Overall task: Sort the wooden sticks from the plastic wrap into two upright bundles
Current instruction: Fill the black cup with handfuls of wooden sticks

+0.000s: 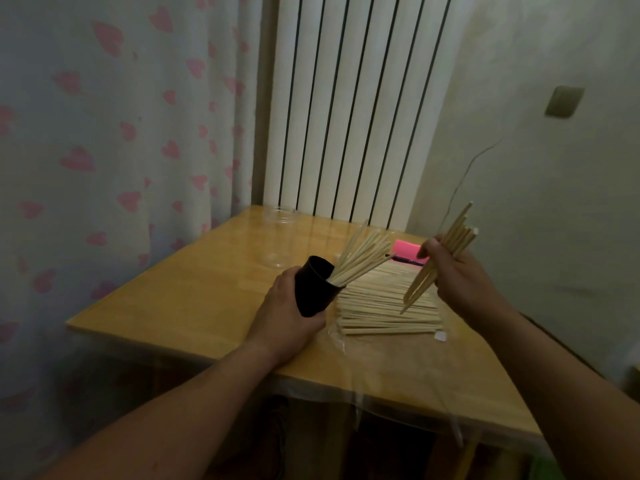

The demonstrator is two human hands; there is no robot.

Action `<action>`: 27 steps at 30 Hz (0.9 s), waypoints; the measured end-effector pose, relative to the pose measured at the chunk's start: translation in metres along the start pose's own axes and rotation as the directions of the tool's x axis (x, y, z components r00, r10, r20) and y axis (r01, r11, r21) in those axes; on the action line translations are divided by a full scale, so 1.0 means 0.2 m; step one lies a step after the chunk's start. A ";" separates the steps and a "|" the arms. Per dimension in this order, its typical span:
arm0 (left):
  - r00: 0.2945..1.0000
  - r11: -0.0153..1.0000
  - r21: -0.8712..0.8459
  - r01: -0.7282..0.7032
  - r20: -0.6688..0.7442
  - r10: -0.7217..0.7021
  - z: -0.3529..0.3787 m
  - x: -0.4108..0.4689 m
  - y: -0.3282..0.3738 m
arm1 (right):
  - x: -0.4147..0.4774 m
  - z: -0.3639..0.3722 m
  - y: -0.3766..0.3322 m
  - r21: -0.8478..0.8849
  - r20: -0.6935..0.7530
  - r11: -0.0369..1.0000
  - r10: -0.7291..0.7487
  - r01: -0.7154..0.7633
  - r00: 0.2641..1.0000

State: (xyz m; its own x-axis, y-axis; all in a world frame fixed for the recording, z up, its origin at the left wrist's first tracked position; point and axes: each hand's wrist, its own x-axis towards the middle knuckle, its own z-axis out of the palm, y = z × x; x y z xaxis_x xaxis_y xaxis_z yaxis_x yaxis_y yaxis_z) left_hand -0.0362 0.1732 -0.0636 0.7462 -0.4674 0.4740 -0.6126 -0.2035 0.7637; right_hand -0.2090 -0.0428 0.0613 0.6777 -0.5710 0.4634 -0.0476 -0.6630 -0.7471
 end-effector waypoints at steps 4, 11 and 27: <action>1.000 1.000 -0.002 0.001 -0.001 -0.001 0.00 0.00 0.00 | 0.01 -0.05 -0.01 0.160 -0.097 0.983 0.112 -0.096 0.989; 1.000 1.000 0.005 0.003 0.001 -0.003 0.00 0.00 0.00 | 0.04 0.00 -0.26 0.585 -0.051 0.805 0.157 -0.098 0.986; 1.000 1.000 -0.007 -0.009 0.011 0.009 -0.01 -0.01 0.01 | 0.15 0.28 -0.28 0.196 -0.003 0.962 0.195 -0.191 0.981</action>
State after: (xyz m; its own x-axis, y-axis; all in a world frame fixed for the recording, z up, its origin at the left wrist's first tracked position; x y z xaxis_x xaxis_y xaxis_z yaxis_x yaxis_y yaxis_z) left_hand -0.0374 0.1754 -0.0625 0.7378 -0.4790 0.4756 -0.6173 -0.1937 0.7625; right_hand -0.1451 0.0044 0.0911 0.6535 -0.6904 0.3103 -0.0308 -0.4338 -0.9005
